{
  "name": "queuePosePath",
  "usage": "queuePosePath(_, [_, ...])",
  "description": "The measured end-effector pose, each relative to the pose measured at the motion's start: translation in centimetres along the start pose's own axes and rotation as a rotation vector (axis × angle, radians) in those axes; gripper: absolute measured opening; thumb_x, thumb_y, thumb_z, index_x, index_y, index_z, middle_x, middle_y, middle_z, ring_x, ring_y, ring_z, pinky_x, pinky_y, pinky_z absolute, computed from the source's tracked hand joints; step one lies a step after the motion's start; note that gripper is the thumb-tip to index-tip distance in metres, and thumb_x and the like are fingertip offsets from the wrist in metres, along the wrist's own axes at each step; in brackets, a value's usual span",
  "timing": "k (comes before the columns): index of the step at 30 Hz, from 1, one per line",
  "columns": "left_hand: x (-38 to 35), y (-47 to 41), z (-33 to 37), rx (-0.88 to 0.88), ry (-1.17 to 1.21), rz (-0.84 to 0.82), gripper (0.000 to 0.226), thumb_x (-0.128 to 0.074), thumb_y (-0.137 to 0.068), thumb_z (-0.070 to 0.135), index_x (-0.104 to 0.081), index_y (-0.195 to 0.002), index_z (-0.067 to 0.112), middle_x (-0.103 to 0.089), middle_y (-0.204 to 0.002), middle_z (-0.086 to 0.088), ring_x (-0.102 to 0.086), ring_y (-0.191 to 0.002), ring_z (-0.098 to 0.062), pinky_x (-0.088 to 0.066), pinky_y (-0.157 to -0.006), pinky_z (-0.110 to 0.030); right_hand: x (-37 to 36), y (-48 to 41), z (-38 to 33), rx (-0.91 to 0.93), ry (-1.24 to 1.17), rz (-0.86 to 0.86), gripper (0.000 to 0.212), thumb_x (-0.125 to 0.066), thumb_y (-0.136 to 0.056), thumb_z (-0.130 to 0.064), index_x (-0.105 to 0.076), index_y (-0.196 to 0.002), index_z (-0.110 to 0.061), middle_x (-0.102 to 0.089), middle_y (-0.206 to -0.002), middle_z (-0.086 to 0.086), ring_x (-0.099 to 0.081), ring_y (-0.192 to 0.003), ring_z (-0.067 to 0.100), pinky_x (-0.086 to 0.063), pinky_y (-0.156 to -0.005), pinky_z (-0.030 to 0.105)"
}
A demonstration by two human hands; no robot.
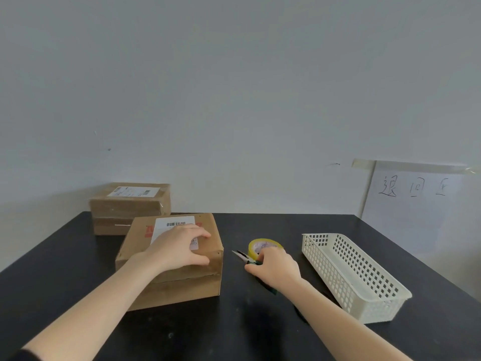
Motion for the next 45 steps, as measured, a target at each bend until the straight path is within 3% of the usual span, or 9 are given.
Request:
queuePosePath(6, [-0.2,0.5,-0.2,-0.010,0.025,0.008,0.060,-0.069,-0.073,0.055,-0.047,-0.129,0.046,-0.032,-0.150,0.015,-0.036,-0.134,-0.012,-0.038,-0.103,-0.033,-2.4,1.3,-0.7,-0.068,0.043,-0.007,0.032,-0.060,-0.081,-0.051,-0.057,-0.074,-0.019,-0.058,-0.070,-0.006,-0.058,-0.069,0.017,-0.040,-0.052,0.025])
queuePosePath(10, [-0.2,0.4,-0.2,-0.016,0.014,-0.001,0.060,-0.068,-0.073,0.056,-0.046,-0.129,0.046,-0.032,-0.151,0.015,-0.033,-0.136,-0.013,-0.037,-0.105,-0.036,-3.7,1.8,-0.5,-0.116,0.018,-0.005,0.035,-0.061,-0.081,-0.053,-0.065,-0.083,-0.019,-0.066,-0.080,-0.004,-0.064,-0.079,0.016,-0.053,-0.068,0.031])
queuePosePath(18, [-0.4,0.5,-0.3,-0.024,-0.007,0.014,0.059,-0.065,-0.075,0.059,-0.046,-0.129,0.046,-0.031,-0.151,0.017,-0.032,-0.137,-0.013,-0.035,-0.107,-0.037,-5.1,2.2,-0.2,-0.122,0.073,0.009,0.033,-0.059,-0.084,-0.052,-0.062,-0.089,-0.019,-0.063,-0.094,-0.003,-0.058,-0.094,0.019,-0.050,-0.078,0.034])
queuePosePath(26, [-0.4,0.7,-0.2,-0.031,-0.035,0.032,0.059,-0.063,-0.077,0.060,-0.044,-0.131,0.045,-0.032,-0.151,0.016,-0.030,-0.138,-0.012,-0.035,-0.108,-0.036,-6.4,2.4,-0.1,-0.090,0.132,0.048,0.041,-0.055,-0.088,-0.052,-0.061,-0.115,-0.022,-0.057,-0.113,-0.002,-0.050,-0.112,0.020,-0.045,-0.093,0.039])
queuePosePath(38, [-0.4,1.0,-0.1,-0.028,-0.060,0.039,0.059,-0.062,-0.078,0.060,-0.044,-0.132,0.044,-0.031,-0.151,0.016,-0.031,-0.138,-0.013,-0.037,-0.106,-0.038,-7.0,3.0,0.5,-0.048,0.152,0.101,0.045,-0.049,-0.091,-0.058,-0.060,-0.118,-0.024,-0.056,-0.116,-0.002,-0.047,-0.113,0.020,-0.042,-0.093,0.036])
queuePosePath(45, [-0.1,0.9,0.4,-0.031,-0.061,0.011,0.057,-0.064,-0.079,0.055,-0.044,-0.131,0.041,-0.033,-0.150,0.013,-0.034,-0.136,-0.014,-0.037,-0.105,-0.035,-5.9,2.3,1.6,-0.040,-0.023,0.114,0.044,-0.046,-0.093,-0.058,-0.068,-0.104,-0.022,-0.058,-0.102,-0.004,-0.054,-0.100,0.017,-0.049,-0.079,0.032])
Point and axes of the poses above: each hand's wrist, its own y-axis away from the middle knuckle, its own x-axis out of the back of the hand, z = x × y, the point moved 1 cm from there along -y, towards the middle knuckle
